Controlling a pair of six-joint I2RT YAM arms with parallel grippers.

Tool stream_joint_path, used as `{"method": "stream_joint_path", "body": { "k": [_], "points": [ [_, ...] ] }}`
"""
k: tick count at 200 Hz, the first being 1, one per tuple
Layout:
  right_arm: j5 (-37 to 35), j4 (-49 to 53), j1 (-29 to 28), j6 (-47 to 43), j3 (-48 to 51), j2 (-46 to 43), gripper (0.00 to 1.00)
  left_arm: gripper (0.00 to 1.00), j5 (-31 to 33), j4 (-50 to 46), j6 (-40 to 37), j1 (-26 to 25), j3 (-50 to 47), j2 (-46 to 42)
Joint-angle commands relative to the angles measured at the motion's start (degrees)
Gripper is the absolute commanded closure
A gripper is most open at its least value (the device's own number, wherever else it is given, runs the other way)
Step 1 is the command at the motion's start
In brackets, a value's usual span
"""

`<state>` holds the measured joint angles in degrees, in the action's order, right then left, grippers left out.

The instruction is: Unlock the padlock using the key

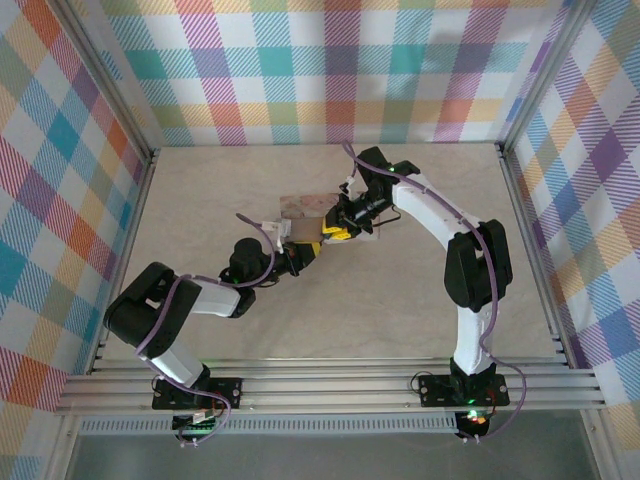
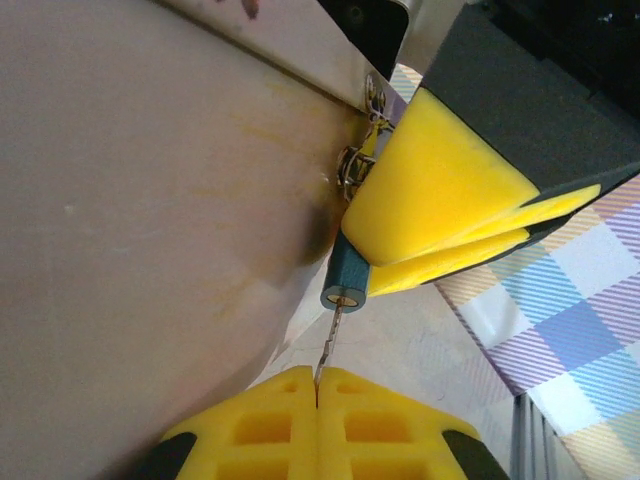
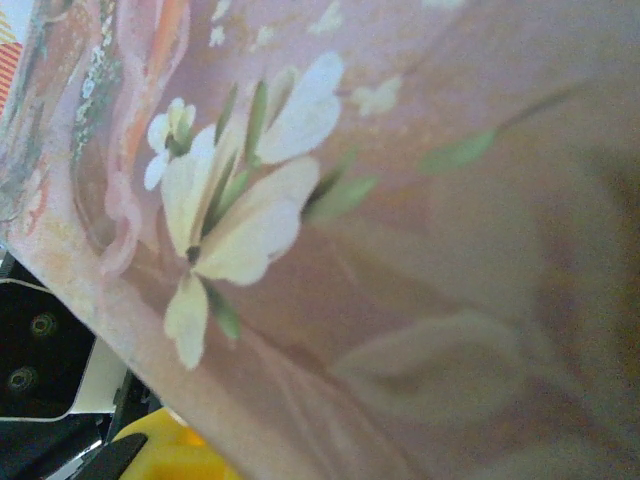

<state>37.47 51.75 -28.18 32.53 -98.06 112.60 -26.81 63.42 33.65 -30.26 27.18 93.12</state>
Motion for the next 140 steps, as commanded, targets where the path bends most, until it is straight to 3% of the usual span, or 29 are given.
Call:
{"method": "stream_joint_path", "body": {
  "k": [1, 48, 140],
  "points": [
    [5.19, 2.27, -1.87, -1.68, -1.34, -0.26, 1.00, 1.00, -0.37, 6.55, 3.31, -0.34, 3.38, 1.35],
    [2.90, 2.96, -1.89, -1.25, -1.55, -0.71, 1.00, 1.00, -0.28, 4.48, 2.10, -0.75, 3.63, 0.44],
    [0.80, 5.85, -1.94, -1.12, -1.03, -1.54, 1.00, 1.00, 8.79, -7.32, -8.99, -5.95, 3.42, -6.62]
  ]
}}
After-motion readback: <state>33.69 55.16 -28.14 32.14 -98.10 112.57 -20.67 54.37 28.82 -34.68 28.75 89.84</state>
